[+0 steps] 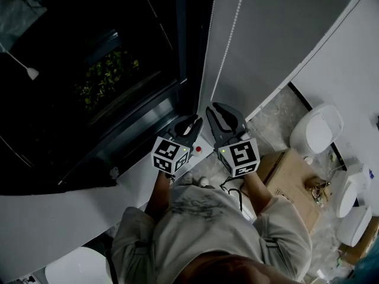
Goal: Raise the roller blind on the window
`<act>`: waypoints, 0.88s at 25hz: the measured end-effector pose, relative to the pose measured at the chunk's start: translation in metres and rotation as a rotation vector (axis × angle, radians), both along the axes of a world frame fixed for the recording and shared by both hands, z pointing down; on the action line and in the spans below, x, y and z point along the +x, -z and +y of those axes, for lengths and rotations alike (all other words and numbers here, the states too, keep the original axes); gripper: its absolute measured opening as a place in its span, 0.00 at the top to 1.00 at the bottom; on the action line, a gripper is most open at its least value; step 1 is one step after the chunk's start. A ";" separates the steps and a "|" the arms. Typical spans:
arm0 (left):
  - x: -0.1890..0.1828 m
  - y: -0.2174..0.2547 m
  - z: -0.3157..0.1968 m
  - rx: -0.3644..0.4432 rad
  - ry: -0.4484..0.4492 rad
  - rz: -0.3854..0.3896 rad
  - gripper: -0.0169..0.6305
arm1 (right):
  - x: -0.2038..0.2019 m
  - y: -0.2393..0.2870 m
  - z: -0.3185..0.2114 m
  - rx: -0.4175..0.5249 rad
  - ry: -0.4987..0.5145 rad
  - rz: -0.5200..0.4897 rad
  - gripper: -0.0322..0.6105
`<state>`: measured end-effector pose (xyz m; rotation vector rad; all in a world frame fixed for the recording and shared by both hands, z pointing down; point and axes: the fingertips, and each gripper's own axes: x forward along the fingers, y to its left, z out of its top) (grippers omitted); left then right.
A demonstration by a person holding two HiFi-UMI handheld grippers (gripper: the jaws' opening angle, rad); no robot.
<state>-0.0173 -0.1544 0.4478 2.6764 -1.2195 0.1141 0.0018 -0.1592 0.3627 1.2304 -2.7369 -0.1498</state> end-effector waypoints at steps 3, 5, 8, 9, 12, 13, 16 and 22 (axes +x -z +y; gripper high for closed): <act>-0.003 0.003 0.000 0.010 0.010 0.004 0.88 | 0.008 -0.011 0.001 -0.021 -0.014 0.009 0.82; -0.005 0.006 0.001 0.019 0.016 0.008 0.88 | 0.012 -0.018 0.003 -0.035 -0.023 0.012 0.82; -0.009 0.010 0.002 0.038 0.034 0.013 0.92 | 0.014 -0.021 0.008 -0.037 -0.018 -0.003 0.85; -0.010 0.013 0.003 0.046 0.042 0.014 0.94 | 0.014 -0.021 0.010 -0.035 -0.015 -0.010 0.87; -0.015 0.024 0.005 0.071 0.055 0.023 0.96 | 0.014 -0.018 0.013 -0.024 -0.006 -0.028 0.93; -0.016 0.028 0.006 0.080 0.057 0.025 0.96 | 0.014 -0.017 0.014 -0.020 -0.002 -0.032 0.93; -0.019 0.043 0.009 0.113 0.064 0.031 0.96 | 0.013 -0.013 0.017 -0.012 0.009 -0.038 0.94; -0.026 0.057 0.018 0.143 0.083 0.032 0.96 | 0.010 -0.016 0.022 -0.015 0.021 -0.037 0.94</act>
